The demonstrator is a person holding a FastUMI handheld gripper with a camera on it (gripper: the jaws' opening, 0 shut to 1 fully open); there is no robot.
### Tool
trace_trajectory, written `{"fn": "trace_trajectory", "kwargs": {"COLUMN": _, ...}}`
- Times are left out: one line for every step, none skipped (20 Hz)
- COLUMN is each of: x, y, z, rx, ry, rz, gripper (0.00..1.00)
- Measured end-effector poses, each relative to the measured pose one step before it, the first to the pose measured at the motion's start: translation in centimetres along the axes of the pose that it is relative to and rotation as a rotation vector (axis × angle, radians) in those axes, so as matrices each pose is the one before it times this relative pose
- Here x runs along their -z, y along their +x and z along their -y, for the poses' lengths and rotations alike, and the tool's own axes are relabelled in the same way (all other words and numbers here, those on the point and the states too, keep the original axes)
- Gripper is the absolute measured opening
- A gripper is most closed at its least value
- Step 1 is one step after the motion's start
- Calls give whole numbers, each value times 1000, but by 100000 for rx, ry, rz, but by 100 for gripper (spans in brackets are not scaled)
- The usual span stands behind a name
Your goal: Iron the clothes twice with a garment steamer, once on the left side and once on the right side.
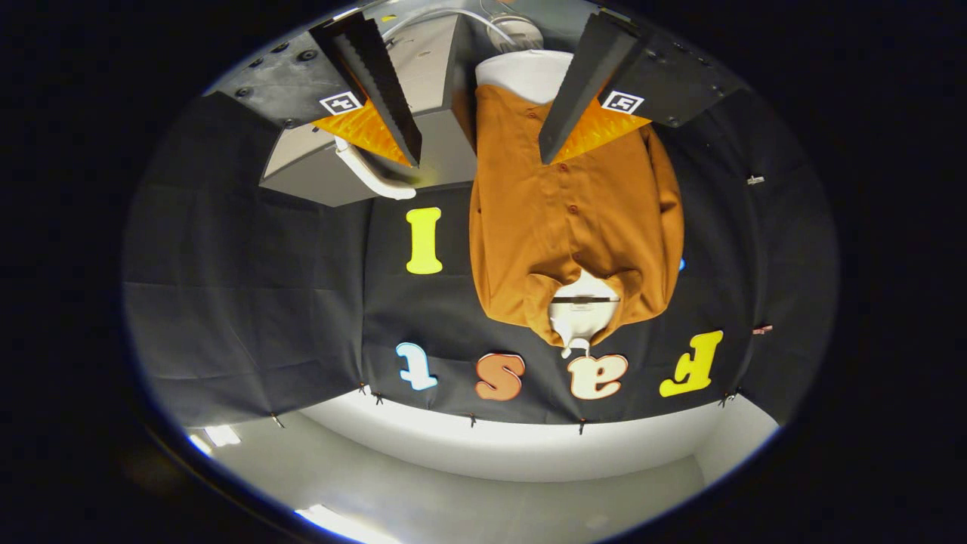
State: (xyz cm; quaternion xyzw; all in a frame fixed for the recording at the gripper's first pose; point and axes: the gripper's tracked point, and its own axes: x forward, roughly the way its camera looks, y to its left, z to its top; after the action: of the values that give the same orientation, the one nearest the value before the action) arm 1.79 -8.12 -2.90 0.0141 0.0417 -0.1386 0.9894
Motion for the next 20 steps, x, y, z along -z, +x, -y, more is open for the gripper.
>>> {"fn": "trace_trajectory", "kwargs": {"x": 43, "y": 906, "z": 856, "rx": 604, "ry": 24, "rz": -10, "gripper": 99}}
{"fn": "trace_trajectory", "kwargs": {"x": -46, "y": 1019, "z": 862, "rx": 305, "ry": -71, "rz": 55, "gripper": 99}}
{"fn": "trace_trajectory", "kwargs": {"x": -88, "y": 1166, "z": 907, "rx": 11, "ry": -281, "rz": 457, "gripper": 99}}
{"fn": "trace_trajectory", "kwargs": {"x": -164, "y": 1230, "z": 934, "rx": 126, "ry": -495, "rz": 112, "gripper": 99}}
{"fn": "trace_trajectory", "kwargs": {"x": -113, "y": 1287, "z": 1117, "rx": 204, "ry": -624, "rz": 299, "gripper": 99}}
{"fn": "trace_trajectory", "kwargs": {"x": -161, "y": 1363, "z": 1196, "rx": 433, "ry": -584, "rz": 320, "gripper": 99}}
{"fn": "trace_trajectory", "kwargs": {"x": 34, "y": 1274, "z": 1200, "rx": 422, "ry": -464, "rz": -48, "gripper": 99}}
{"fn": "trace_trajectory", "kwargs": {"x": 114, "y": 1355, "z": 1231, "rx": 439, "ry": -165, "rz": -638, "gripper": 99}}
{"fn": "trace_trajectory", "kwargs": {"x": 269, "y": 1301, "z": 1156, "rx": 325, "ry": 13, "rz": -904, "gripper": 99}}
{"fn": "trace_trajectory", "kwargs": {"x": 170, "y": 1304, "z": 1210, "rx": 484, "ry": 57, "rz": -960, "gripper": 99}}
{"fn": "trace_trajectory", "kwargs": {"x": 277, "y": 1403, "z": 1247, "rx": 594, "ry": -193, "rz": -1022, "gripper": 99}}
{"fn": "trace_trajectory", "kwargs": {"x": 344, "y": 1262, "z": 1144, "rx": 673, "ry": -379, "rz": -1086, "gripper": 99}}
{"fn": "trace_trajectory", "kwargs": {"x": 327, "y": 1303, "z": 969, "rx": 80, "ry": -285, "rz": -1166, "gripper": 99}}
{"fn": "trace_trajectory", "kwargs": {"x": 324, "y": 1177, "z": 802, "rx": -152, "ry": -71, "rz": -1113, "gripper": 99}}
{"fn": "trace_trajectory", "kwargs": {"x": 372, "y": 1154, "z": 762, "rx": -210, "ry": 96, "rz": -1036, "gripper": 99}}
{"fn": "trace_trajectory", "kwargs": {"x": 398, "y": 1168, "z": 675, "rx": -216, "ry": 129, "rz": -1271, "gripper": 99}}
{"fn": "trace_trajectory", "kwargs": {"x": 589, "y": 1328, "z": 764, "rx": -369, "ry": 130, "rz": -1825, "gripper": 99}}
{"fn": "trace_trajectory", "kwargs": {"x": 482, "y": 848, "z": 347, "rx": -148, "ry": 21, "rz": -1456, "gripper": 99}}
{"fn": "trace_trajectory", "kwargs": {"x": 632, "y": 1124, "z": 547, "rx": 4, "ry": 33, "rz": -2130, "gripper": 99}}
{"fn": "trace_trajectory", "kwargs": {"x": 541, "y": 1017, "z": 572, "rx": -140, "ry": 348, "rz": -2207, "gripper": 99}}
